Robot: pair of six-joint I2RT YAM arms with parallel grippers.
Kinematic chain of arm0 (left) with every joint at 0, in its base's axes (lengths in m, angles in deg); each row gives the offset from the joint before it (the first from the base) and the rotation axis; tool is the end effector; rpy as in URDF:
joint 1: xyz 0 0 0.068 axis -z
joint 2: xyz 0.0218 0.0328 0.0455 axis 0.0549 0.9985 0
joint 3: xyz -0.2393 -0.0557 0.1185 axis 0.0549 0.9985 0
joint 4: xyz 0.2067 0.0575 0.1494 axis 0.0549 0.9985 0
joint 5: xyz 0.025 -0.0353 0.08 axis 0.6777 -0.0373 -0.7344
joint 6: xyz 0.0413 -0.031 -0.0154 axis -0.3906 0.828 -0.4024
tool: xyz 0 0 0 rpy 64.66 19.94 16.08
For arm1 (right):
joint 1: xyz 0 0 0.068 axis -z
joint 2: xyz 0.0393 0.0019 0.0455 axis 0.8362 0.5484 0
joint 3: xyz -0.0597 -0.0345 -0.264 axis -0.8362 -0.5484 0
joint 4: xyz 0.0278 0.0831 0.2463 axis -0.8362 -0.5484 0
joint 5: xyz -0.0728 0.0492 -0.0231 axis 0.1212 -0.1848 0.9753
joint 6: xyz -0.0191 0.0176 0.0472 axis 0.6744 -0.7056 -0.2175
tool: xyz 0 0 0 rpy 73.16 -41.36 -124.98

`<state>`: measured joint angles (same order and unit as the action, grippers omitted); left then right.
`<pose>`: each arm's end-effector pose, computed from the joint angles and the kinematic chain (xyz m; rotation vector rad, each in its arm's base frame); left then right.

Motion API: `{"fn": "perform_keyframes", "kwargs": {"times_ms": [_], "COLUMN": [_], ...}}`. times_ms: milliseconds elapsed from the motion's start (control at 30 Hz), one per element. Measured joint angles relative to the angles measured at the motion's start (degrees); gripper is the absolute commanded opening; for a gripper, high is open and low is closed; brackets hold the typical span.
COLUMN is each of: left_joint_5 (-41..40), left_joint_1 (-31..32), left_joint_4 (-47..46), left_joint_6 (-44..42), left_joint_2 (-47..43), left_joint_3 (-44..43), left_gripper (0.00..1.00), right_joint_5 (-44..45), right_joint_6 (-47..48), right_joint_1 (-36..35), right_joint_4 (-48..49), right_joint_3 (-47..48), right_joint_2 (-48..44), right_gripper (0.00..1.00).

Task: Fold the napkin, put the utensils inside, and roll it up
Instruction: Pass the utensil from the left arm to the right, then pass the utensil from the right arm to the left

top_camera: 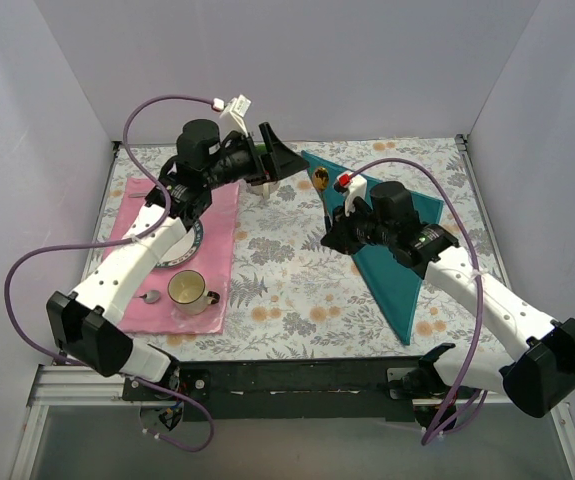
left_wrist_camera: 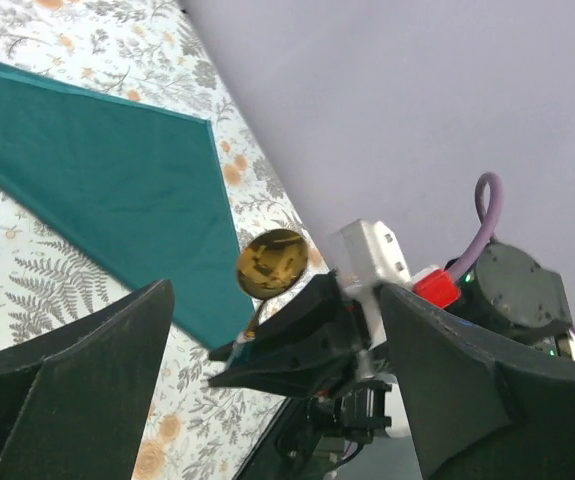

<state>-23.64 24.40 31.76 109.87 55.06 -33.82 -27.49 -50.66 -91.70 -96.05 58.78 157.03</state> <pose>0.2833 -0.1678 0.4217 -0.4673 2.0549 -1.7032 0.2137 0.1623 0.3273 -0.7199 1.9767 0.7427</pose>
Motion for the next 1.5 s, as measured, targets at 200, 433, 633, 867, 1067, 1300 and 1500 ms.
{"fn": "perform_keyframes", "kwargs": {"times_ms": [200,433,633,867,1067,1300,1500], "left_joint_5": [-13.6,-23.8,-27.7,-29.7,-31.1,-31.0,-29.5], "left_joint_1": [7.9,10.5,11.5,12.6,13.1,13.2,13.3], "left_joint_4": [11.2,24.1,29.7,31.3,31.3,28.6,23.1], "left_joint_6": [3.8,10.2,13.1,14.1,14.5,12.1,4.0], "left_joint_2": [6.1,18.6,21.0,21.0,20.9,20.8,19.5], "left_joint_3": [-10.9,-19.9,-21.8,-21.8,-19.8,-17.0,-13.4], "left_gripper": [0.72,0.70,0.65,0.47,0.15,0.00,0.00], "right_joint_5": [16.3,28.1,33.6,39.8,43.8,47.0,37.2], "right_joint_6": [4.2,9.6,13.2,14.9,14.8,15.8,11.8], "right_joint_1": [-2.9,-7.2,-9.8,-12.4,-12.7,-13.2,-11.9], "right_joint_4": [-5.0,-5.7,-6.0,-5.6,-6.5,-9.9,-10.3], "right_joint_3": [0.0,0.0,0.0,0.1,0.2,1.3,1.4], "right_joint_2": [0.5,0.5,2.3,6.4,7.6,7.6,5.5], "right_gripper": [0.01,0.01,0.01,0.01,0.01,0.37,0.61]}}
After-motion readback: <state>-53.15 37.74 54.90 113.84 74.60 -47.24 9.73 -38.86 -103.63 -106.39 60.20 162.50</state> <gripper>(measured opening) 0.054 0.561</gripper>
